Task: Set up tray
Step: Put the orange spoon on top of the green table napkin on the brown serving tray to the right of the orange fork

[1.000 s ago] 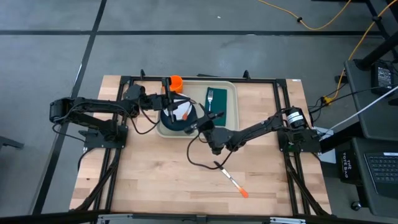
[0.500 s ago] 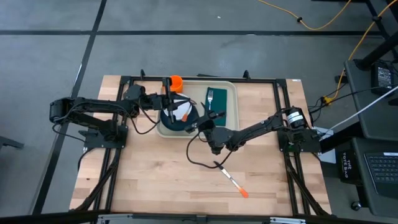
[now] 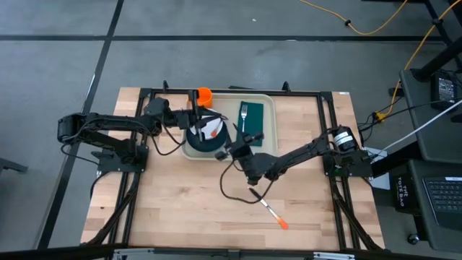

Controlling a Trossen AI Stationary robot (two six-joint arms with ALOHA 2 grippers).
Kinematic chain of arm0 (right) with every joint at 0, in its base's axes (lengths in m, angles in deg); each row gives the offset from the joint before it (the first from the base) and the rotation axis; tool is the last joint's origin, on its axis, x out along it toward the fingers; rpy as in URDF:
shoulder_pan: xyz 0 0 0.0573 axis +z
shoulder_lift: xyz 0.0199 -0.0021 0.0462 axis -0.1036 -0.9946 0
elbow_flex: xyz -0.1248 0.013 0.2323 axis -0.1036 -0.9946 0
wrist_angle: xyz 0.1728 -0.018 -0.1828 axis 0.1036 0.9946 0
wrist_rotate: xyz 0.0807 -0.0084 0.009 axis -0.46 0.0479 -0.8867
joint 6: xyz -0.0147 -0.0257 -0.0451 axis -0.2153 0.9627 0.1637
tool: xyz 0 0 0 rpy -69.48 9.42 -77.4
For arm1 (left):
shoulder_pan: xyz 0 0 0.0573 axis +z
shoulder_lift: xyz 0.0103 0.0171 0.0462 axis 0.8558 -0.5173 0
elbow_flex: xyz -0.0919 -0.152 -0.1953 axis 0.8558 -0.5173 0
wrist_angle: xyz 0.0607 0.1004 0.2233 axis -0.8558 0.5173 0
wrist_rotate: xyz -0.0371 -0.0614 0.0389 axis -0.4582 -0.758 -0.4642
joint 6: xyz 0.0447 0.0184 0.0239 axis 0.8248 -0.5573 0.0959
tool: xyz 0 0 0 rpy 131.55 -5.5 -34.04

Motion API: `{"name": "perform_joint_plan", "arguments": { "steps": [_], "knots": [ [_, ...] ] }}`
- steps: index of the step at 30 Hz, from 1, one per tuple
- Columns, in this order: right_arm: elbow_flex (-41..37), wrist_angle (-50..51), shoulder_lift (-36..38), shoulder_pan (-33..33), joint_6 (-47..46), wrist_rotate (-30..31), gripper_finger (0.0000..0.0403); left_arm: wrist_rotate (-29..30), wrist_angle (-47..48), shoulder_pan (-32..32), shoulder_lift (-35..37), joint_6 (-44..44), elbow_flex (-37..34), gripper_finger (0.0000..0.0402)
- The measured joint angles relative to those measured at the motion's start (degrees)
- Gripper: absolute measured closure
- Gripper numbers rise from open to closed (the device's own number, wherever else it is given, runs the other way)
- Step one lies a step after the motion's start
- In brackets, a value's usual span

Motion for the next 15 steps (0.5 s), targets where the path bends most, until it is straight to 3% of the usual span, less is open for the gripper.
{"name": "perform_joint_plan", "arguments": {
  "steps": [5, 15],
  "knots": [
    [0.0, -1.79, -0.01, 0.36, 0.93, -5.93, 0.0249, -6.08, -1.1, -0.67, 0.0, -0.29, 0.0, 0.0399],
    [0.0, -1.57, -0.01, -0.15, -0.15, -6.11, 0.0249, -6.21, -1.76, -4.34, 0.24, 2.24, 0.0, 0.04]
  ]
}}
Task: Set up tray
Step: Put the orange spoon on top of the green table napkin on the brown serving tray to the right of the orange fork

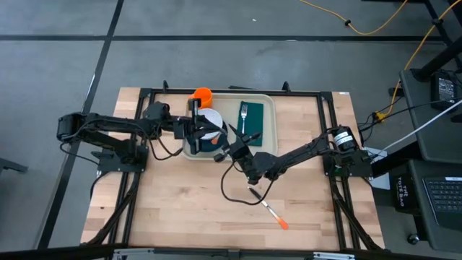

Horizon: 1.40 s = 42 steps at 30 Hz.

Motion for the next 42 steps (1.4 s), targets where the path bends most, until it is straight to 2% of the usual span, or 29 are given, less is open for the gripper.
{"name": "perform_joint_plan", "arguments": {
  "steps": [10, 15, 19, 27, 32, 37, 42],
  "knots": [
    [0.0, 0.17, 0.0, -0.06, 1.11, -0.02, 0.0249, 0.05, -0.19, -2.92, 1.18, 3.77, 0.0, 0.04],
    [0.0, 0.16, 0.0, -0.05, 1.1, -1.01, 0.0254, 0.06, 0.0, -3.03, 2.44, 2.61, 0.0, 0.0399],
    [0.0, 0.14, 0.0, -0.07, 1.1, -3.65, 0.0288, 0.08, 0.35, -3.03, 2.45, 2.45, 0.0, 0.0399],
    [0.0, 0.17, 0.0, -0.07, 1.11, -4.68, 0.0393, 0.08, 0.89, -3.4, 2.43, 2.27, 0.0, 0.0399],
    [0.0, 0.14, 0.0, -0.07, 0.77, -6.9, 0.0373, 0.08, 0.89, -3.29, 2.43, 2.28, 0.0, 0.0399],
    [0.0, 0.14, 0.0, 0.01, 1.35, -0.75, 0.0349, 0.08, 0.98, -3.29, 2.74, 3.06, 0.0, 0.0399],
    [0.0, -0.09, 0.0, 1.06, 5.18, -0.04, 0.033, 0.13, 1.61, -3.29, 2.76, 5.12, 0.0, 0.0399]
  ]
}}
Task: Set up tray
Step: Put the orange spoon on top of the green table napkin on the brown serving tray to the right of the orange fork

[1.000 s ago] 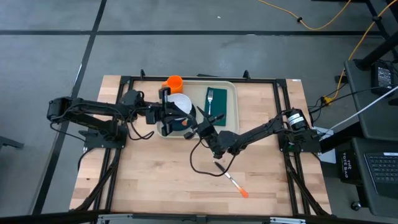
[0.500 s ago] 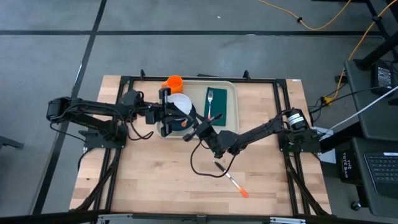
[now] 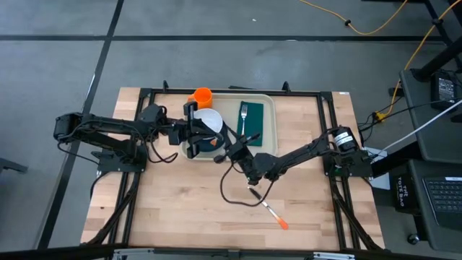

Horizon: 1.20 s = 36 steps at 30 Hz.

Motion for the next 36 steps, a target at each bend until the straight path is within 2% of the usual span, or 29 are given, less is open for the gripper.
{"name": "perform_joint_plan", "arguments": {
  "steps": [4, 9, 13, 18, 21, 28, 36],
  "knots": [
    [0.0, -0.97, 0.0, 2.18, 3.67, -0.37, 0.0307, -0.02, 1.45, 0.11, -0.02, 0.84, 0.0, 0.0399],
    [0.02, -1.08, 0.0, 4.55, 3.56, -0.54, 0.027, -0.05, 2.02, 0.11, 0.05, 1.83, 0.0, 0.0399],
    [0.02, -0.75, 0.0, 4.86, 0.01, -3.52, 0.0244, -3.21, 1.93, 0.13, 0.07, 1.8, 0.0, 0.0399],
    [0.02, 3.88, 0.0, 3.79, -5.54, -8.3, 0.0229, -3.26, 1.39, -0.59, 0.07, 1.76, 0.0, 0.0399],
    [0.02, 6.22, 0.0, 3.18, -8.59, -10.68, 0.0229, -3.21, 0.95, -0.57, 0.07, 1.7, 0.0, 0.0399],
    [0.02, 6.97, 0.0, 2.48, -9.95, -10.97, 0.0231, -3.23, 0.29, -0.59, 0.07, 1.63, 0.0, 0.0399],
    [0.02, 6.96, 0.0, 1.89, -9.95, -12.88, 0.029, -5.15, -0.78, -0.59, 0.11, 1.22, 0.0, 0.0399]
  ]
}}
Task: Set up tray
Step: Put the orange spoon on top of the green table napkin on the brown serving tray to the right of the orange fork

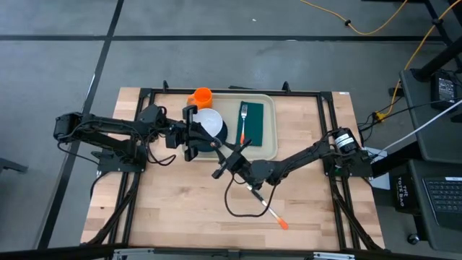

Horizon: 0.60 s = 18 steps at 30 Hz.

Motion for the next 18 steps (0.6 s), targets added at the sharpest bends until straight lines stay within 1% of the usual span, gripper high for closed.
{"name": "perform_joint_plan", "arguments": {
  "steps": [4, 13, 18],
  "knots": [
    [0.0, 0.0, 0.0, -0.75, 0.01, -3.22, 0.0321, -0.86, 0.0, 0.0, 0.0, -0.02, 0.0, 0.0399],
    [0.0, -0.29, 0.0, -0.89, -0.14, -3.06, 0.0386, -1.5, 0.02, 0.24, 0.0, -0.02, 0.0, 0.0399],
    [0.0, -0.34, 0.02, -0.88, -0.23, -2.93, 0.0392, -1.42, 0.36, 0.26, 0.0, 0.0, 0.0, 0.0399]
  ]
}}
